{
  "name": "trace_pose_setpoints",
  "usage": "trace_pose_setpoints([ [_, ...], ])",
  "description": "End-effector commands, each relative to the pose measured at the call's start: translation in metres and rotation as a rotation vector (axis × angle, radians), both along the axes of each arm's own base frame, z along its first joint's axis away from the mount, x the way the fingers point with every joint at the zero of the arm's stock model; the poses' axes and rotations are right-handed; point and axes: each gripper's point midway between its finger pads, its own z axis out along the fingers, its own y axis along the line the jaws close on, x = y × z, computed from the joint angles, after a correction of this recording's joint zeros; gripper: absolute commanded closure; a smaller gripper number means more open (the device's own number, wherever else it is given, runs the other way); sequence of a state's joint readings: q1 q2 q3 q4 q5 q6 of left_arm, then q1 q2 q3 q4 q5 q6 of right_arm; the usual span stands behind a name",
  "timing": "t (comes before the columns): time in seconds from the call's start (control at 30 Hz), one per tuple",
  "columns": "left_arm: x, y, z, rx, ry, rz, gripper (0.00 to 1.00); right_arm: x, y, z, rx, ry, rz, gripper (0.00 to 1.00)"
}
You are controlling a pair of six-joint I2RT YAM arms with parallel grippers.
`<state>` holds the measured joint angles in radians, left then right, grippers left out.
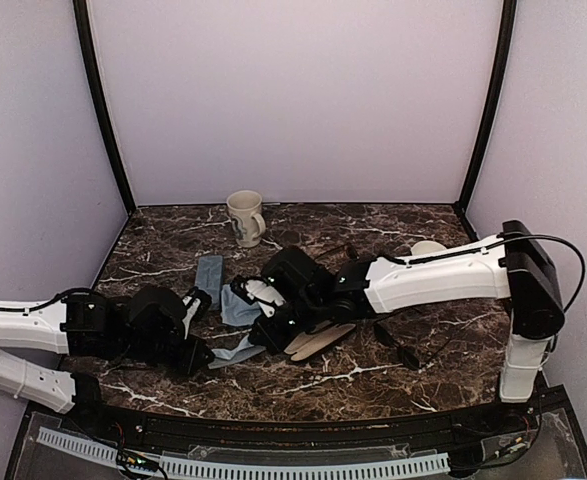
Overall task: Organize the sunglasses
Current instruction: Pick up the corner of the glasses cleaning cloth from the center of the board, then fold the glasses cleaning cloth at the center of the board.
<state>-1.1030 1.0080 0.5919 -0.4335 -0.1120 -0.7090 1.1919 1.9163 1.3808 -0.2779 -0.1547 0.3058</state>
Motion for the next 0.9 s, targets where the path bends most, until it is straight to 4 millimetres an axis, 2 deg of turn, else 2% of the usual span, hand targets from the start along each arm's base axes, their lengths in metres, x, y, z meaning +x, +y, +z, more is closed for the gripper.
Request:
trace_pose_setpoints([
  [0.0,-0.005,-0.002,0.021,-0.002,-0.018,-0.067,1.00,-0.011,-0.004,0.028,0.049,0.044,0.019,1.00],
  [0.27,-0.020,-0.008,0.028,0.008,-0.025,-0.128,1.00,-0.027,-0.020,0.036,0.055,0.097,-0.010,1.00],
  [0.47,-0.031,-0.012,0.033,0.043,-0.047,-0.152,1.00,-0.053,-0.022,0.039,0.055,0.108,-0.003,1.00],
  [0.87,-0.064,-0.010,0.046,0.136,-0.088,-0.164,1.00,-0.086,-0.028,0.051,0.089,0.134,-0.022,1.00],
])
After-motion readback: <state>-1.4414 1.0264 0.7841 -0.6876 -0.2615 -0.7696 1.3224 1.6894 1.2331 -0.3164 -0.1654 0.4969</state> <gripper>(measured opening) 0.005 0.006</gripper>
